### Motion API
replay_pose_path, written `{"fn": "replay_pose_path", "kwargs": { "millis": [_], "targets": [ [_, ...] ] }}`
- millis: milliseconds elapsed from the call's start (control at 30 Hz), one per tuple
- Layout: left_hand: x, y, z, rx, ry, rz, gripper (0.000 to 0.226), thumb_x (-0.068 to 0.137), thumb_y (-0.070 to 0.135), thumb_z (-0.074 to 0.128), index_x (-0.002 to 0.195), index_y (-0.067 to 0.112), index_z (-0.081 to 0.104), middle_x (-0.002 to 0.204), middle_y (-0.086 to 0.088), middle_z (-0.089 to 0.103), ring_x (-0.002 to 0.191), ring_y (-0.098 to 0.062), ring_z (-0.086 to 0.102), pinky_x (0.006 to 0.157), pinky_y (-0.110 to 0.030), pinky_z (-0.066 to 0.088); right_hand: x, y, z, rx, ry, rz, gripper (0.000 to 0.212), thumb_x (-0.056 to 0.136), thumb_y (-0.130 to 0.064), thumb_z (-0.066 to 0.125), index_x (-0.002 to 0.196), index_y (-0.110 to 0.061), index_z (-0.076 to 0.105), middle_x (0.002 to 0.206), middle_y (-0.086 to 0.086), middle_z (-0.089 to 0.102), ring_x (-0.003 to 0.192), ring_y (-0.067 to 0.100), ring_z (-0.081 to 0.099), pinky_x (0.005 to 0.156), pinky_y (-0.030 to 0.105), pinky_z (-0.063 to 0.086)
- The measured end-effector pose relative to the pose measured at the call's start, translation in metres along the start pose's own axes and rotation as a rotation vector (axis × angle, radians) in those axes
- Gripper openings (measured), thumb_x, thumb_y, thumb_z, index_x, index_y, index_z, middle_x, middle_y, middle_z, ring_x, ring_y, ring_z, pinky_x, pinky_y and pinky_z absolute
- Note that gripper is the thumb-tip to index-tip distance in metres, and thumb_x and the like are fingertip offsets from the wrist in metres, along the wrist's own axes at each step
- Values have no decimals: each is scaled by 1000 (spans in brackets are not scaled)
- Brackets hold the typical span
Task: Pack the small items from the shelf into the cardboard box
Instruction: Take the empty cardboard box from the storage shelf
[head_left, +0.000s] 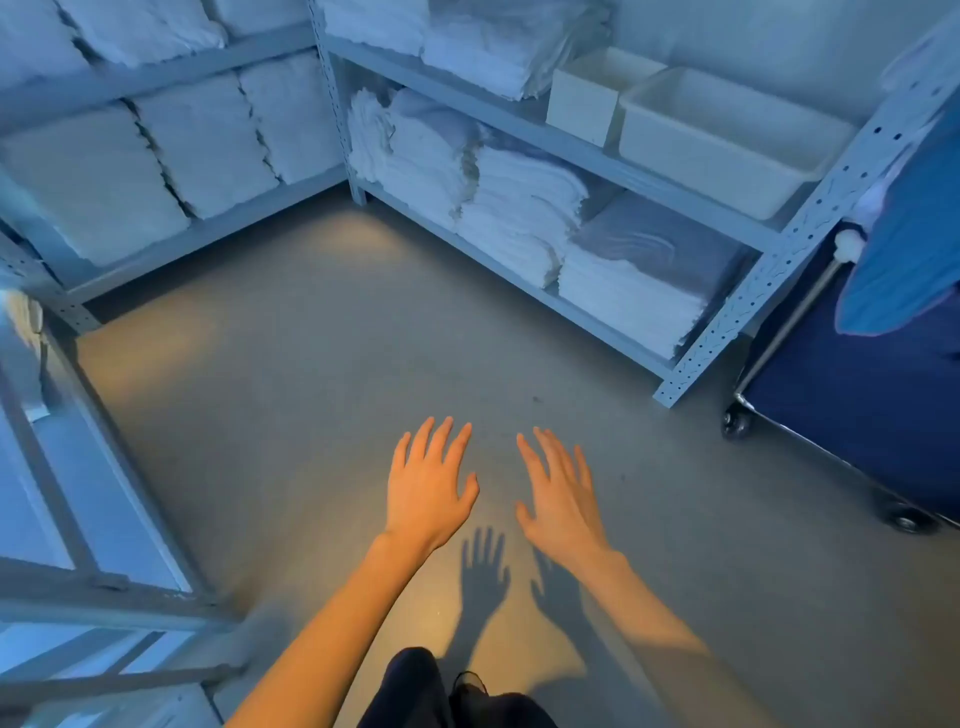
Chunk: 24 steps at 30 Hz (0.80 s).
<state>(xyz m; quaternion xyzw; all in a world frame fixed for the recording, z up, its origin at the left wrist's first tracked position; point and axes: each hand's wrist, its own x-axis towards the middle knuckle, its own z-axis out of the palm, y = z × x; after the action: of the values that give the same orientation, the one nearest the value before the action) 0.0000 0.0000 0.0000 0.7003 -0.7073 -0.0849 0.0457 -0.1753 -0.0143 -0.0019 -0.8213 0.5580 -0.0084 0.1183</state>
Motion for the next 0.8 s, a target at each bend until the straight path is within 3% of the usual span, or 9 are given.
{"fn": "replay_pose_path", "kwargs": {
  "millis": [333,700,800],
  "targets": [
    [83,-20,-12,-6,68,87,63,91,45,35,148,27,17,156,-1,21,145,-21,11,117,-39,8,78,11,-17,-1,86,43,77,88,-28,52,149,-18,6,157,8,7,145,21,4,117,42,-4],
    [237,-84,-63,-45,142,189,61,90,41,40,147,24,24,154,-3,26,144,-22,16,118,-37,12,226,3,-64,5,177,91,70,86,-23,52,147,-16,17,155,6,12,143,21,13,119,38,6],
    [275,-99,-74,-58,152,213,61,91,40,40,147,25,22,154,-2,25,144,-21,14,118,-36,9,260,1,-76,8,213,102,71,86,-22,53,147,-15,17,156,7,12,144,21,11,119,39,3]
  ]
}}
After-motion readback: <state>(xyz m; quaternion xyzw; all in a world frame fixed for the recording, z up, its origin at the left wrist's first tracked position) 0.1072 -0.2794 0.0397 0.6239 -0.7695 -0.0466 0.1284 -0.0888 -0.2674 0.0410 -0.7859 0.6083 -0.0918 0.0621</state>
